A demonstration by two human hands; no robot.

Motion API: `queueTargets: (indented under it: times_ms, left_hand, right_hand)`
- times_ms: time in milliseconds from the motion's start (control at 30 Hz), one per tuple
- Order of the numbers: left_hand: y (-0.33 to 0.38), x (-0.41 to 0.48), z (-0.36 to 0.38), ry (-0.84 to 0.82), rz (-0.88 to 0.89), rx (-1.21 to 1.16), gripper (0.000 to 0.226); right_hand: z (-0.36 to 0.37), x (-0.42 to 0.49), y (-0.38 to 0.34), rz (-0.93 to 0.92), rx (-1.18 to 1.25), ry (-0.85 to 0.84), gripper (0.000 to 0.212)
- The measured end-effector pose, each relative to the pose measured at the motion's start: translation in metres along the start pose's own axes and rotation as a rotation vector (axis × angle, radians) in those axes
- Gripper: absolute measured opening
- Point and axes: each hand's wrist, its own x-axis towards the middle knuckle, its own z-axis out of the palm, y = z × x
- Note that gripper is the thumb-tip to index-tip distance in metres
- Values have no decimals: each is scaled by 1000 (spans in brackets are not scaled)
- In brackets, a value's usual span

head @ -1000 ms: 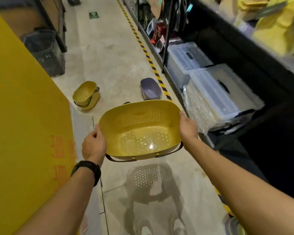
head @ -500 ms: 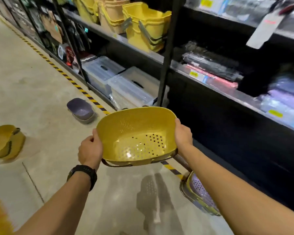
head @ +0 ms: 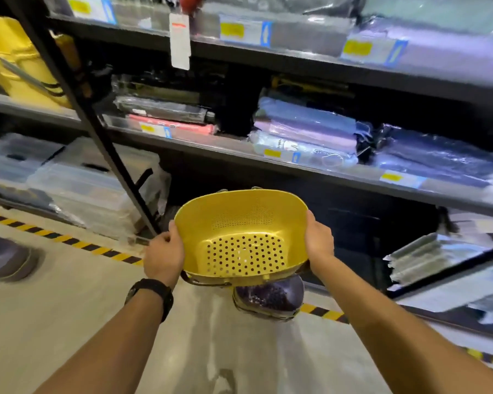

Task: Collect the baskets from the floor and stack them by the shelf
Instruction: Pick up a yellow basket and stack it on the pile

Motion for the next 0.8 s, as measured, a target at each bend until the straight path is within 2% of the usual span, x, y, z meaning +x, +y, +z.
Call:
queueTargets:
  times_ms: [200,333,433,567,700,800]
  left_hand:
    - [31,10,74,-196,85,107,64]
    - [26,16,116,-267,136,91,65]
    - [17,17,144,-331,109,142,61]
    - [-7,22,177,-362,200,196,71]
    - [-36,32,215,-381,153,226,73]
    - [-68,45,249,-326,100,253,65]
  right_hand:
    - [-41,30,42,124,117,181,51]
    - [-51,51,72,232,164,221,50]
    - [-51,66,99,283,200,253,52]
    - [-40,88,141,350,237,183,46]
    - [-23,115,177,400,264,185,36]
    - [-2,145,203,394,261,161,41]
